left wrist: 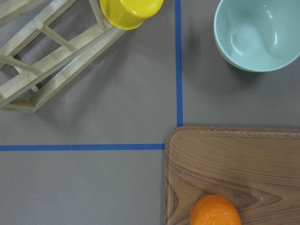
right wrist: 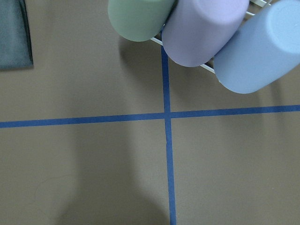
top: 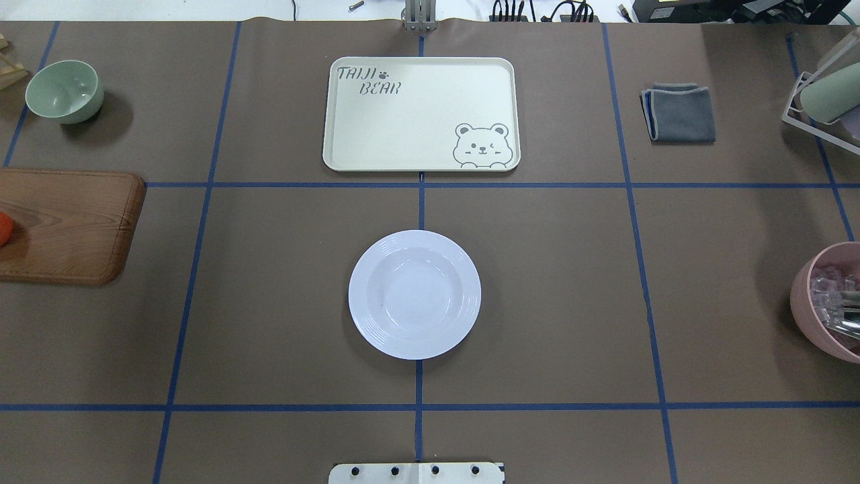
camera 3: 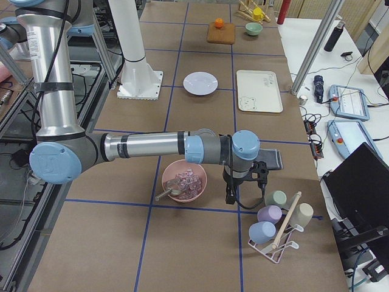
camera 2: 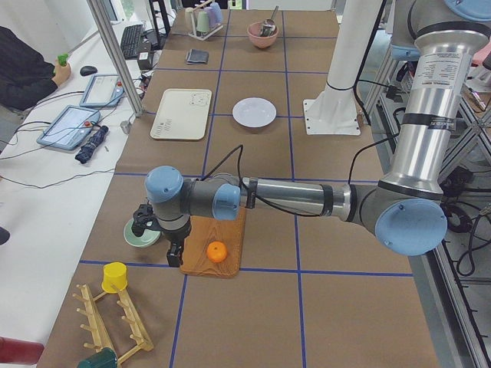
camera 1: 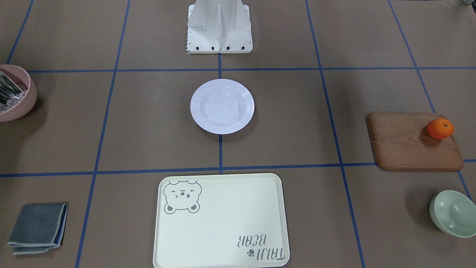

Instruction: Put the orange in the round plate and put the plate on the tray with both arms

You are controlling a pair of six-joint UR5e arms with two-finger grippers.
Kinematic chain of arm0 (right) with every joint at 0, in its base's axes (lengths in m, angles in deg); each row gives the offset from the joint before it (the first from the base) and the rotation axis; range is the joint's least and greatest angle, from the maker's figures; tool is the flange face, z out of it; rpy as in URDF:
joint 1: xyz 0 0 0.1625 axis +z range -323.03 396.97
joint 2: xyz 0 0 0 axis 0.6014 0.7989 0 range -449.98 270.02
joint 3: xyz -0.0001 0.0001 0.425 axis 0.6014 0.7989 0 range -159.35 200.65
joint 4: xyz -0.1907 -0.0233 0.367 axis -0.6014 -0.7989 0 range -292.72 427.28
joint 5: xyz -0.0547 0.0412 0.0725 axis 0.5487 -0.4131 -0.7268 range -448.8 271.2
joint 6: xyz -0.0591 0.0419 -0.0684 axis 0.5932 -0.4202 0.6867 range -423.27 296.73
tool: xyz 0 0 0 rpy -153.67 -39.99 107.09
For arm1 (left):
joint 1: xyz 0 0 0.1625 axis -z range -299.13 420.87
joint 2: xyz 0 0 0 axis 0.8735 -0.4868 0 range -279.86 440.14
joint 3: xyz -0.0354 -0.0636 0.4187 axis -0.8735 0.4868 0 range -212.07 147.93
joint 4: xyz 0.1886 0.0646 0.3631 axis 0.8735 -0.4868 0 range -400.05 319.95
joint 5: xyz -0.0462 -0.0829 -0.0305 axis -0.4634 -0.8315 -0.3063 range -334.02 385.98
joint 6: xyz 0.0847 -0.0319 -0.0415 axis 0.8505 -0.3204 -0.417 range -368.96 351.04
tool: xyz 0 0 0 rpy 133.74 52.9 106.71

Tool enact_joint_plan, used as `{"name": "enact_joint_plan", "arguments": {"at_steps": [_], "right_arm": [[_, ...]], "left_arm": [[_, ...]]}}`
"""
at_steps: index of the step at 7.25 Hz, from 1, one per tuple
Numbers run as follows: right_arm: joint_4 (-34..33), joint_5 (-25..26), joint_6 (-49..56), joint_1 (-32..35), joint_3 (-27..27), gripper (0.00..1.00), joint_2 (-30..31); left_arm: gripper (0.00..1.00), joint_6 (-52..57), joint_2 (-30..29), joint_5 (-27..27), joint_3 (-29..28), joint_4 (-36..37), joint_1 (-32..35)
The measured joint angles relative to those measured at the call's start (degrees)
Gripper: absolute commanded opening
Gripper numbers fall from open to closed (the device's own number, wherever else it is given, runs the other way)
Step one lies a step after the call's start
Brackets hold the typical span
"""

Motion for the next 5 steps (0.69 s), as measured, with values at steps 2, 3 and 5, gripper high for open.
{"name": "enact_joint_plan", "arguments": {"at_steps": [2, 3, 5], "right_arm": [[0.1, 0.0, 0.1, 0.0, -0.2, 1.00, -0.3], [0.1, -0.3, 0.1, 0.0, -0.4, 1.00, -0.6], [0.3, 0.1, 0.1, -0.1, -0.9, 1.00, -0.5]], "left_arm": [[0.98, 0.0, 0.0, -0.4, 1.0, -0.5, -2.2], [0.98, -0.2, 0.2, -0.8, 1.1, -0.8, -3.3], [0.98, -6.9, 2.5, -1.5, 0.7, -4.1, -5.6]]}}
